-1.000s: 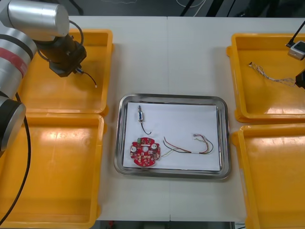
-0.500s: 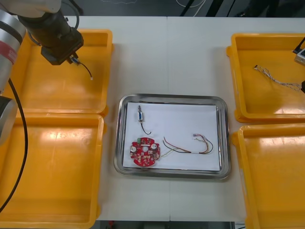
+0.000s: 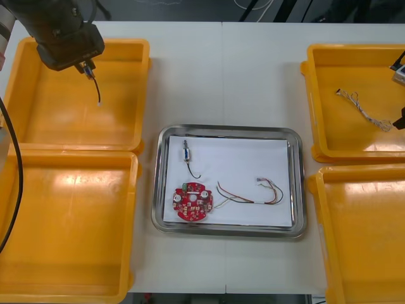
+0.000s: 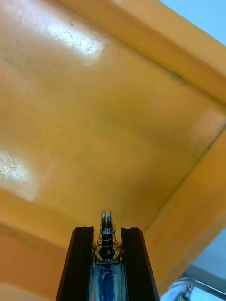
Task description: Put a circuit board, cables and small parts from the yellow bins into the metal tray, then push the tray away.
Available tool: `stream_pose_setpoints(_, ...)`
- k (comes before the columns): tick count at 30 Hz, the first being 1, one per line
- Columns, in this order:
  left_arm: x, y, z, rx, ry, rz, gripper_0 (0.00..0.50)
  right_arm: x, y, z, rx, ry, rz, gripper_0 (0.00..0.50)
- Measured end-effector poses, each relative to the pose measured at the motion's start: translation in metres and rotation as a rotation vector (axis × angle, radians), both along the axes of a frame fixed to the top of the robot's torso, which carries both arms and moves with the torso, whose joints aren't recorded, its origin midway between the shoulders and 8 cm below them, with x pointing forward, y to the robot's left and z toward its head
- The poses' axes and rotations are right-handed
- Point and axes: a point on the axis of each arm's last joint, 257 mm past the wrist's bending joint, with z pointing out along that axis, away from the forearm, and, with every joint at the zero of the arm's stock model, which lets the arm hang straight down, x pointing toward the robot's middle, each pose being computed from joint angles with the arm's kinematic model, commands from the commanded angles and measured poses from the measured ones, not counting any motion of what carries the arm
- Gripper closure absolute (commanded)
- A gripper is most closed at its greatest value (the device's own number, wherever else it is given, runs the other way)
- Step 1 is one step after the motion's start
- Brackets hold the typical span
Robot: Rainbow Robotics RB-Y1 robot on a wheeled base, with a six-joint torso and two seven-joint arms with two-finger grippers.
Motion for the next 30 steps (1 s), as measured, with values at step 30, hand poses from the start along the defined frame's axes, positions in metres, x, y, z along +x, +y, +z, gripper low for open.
stream_pose_setpoints(30, -0.021, -0.046, 0.028, 0.028, -0.030, -0.153, 0.500, 0.031, 0.022, 0.021, 0.055, 0.026, -0.099, 0.000)
